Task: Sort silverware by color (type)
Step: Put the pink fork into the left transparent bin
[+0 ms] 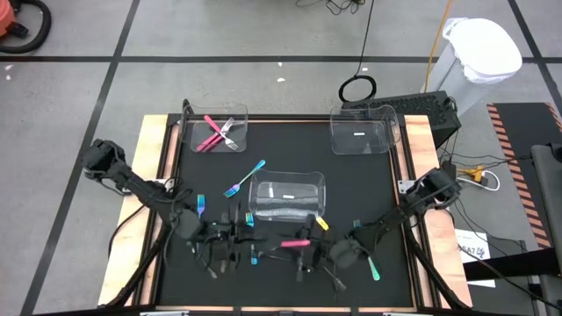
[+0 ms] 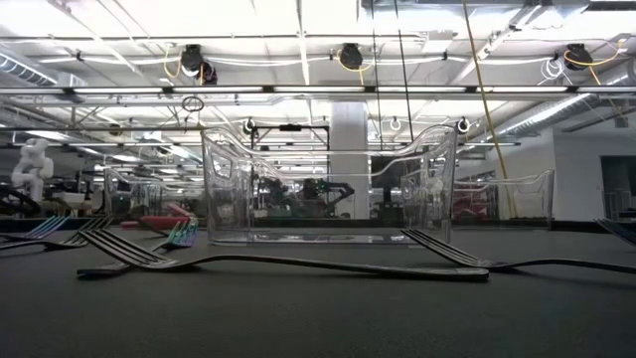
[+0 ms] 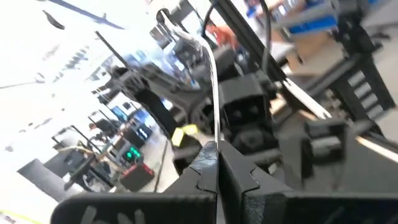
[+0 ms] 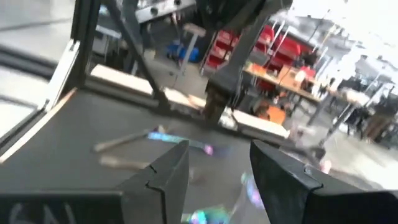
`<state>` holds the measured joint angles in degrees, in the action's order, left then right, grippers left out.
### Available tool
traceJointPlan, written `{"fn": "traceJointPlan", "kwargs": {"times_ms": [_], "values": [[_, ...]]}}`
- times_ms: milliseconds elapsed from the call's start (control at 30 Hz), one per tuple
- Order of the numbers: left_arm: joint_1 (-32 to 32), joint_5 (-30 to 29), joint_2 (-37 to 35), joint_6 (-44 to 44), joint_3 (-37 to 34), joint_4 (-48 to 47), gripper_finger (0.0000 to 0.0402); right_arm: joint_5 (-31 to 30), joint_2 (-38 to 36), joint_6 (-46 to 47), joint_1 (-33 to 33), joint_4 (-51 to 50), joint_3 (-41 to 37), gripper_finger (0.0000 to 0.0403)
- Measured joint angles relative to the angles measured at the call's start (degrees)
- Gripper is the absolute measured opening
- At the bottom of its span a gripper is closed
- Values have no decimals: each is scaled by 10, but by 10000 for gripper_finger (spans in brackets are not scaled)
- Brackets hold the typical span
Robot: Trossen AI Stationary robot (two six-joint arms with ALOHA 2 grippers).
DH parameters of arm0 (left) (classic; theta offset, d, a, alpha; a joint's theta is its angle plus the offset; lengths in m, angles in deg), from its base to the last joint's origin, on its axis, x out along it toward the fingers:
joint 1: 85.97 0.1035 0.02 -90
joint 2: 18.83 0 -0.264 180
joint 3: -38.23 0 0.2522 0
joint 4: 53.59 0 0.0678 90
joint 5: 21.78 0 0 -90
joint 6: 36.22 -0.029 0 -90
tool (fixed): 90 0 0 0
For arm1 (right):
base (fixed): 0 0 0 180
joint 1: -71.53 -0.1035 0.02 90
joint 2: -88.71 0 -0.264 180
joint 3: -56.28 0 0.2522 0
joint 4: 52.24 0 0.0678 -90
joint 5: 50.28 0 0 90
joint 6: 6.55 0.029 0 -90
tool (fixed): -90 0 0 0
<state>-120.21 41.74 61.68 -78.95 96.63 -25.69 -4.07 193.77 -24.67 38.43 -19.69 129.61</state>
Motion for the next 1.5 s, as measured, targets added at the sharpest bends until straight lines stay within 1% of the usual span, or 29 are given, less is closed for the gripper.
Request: {"fn": "traceJointPlan", "kwargs": {"times_ms": [133,267,367,500,667,867,1133,1300,1500], "values": [[22,55,0,-1,0,47,0,8,0,-71,16,86,0,164],[30,86,0,5,0,59,0,10,0,-146,16,193,0,164],[34,104,6,19,0,61,0,43,0,-166,15,227,0,164],[36,115,22,30,0,63,0,76,0,-155,15,232,0,164],[37,126,45,30,0,76,0,89,0,-142,15,251,-1,164],[47,156,49,32,0,83,0,121,0,-139,15,271,-1,164],[51,172,50,34,0,82,0,125,0,-115,11,272,-1,164],[45,171,50,32,0,104,0,126,0,-113,-4,272,0,164],[47,171,50,30,0,104,0,126,0,-113,-11,274,0,164]]}}
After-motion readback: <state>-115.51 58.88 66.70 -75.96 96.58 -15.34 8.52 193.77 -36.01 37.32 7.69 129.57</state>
